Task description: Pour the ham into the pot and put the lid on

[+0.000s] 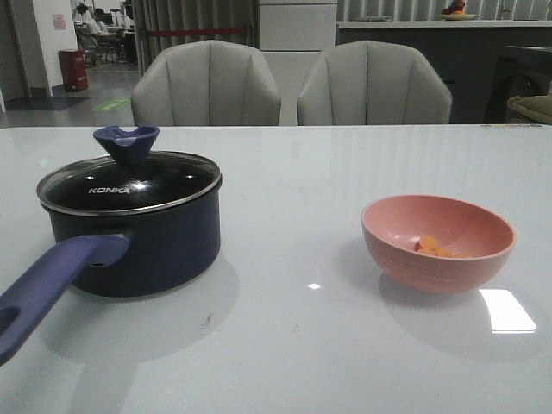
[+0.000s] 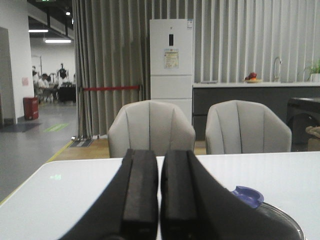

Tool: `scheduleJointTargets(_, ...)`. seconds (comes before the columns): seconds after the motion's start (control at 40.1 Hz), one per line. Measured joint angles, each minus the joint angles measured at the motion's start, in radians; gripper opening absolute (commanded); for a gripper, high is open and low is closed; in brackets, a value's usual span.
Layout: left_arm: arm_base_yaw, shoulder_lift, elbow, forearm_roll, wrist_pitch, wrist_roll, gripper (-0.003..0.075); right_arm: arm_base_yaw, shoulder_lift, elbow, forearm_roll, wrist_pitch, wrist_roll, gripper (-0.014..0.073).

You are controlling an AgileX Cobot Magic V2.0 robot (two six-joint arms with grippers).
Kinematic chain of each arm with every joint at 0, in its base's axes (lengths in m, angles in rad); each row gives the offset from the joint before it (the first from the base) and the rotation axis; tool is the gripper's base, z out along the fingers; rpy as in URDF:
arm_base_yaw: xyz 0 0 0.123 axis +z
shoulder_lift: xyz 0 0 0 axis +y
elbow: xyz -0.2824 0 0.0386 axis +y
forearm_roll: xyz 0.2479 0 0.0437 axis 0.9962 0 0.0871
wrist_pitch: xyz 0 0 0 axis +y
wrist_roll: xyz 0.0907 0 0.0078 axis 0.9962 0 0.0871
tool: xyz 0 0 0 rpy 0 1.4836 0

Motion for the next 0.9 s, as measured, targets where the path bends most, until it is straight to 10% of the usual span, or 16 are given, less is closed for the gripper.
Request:
scheduleJointTargets(0.274,0.000,0.157,-0.244,-0.060,0.362,0.000,0.0119,0.000,0.000,0.000,0.000,0.000,0.000,0.0161)
scheduleJointTargets(0.648,0.000,0.192,-0.242,-0.032,0.428,0.000,0.0130,0.000,0.000,0.000,0.000,0.000,0.000,0.0161)
scheduleJointTargets(0.898,0.000,0.194,-0.242,-0.003,0.439,0.000,0.0463,0.000,0.000,0.000,0.000,0.000,0.000,0.0161)
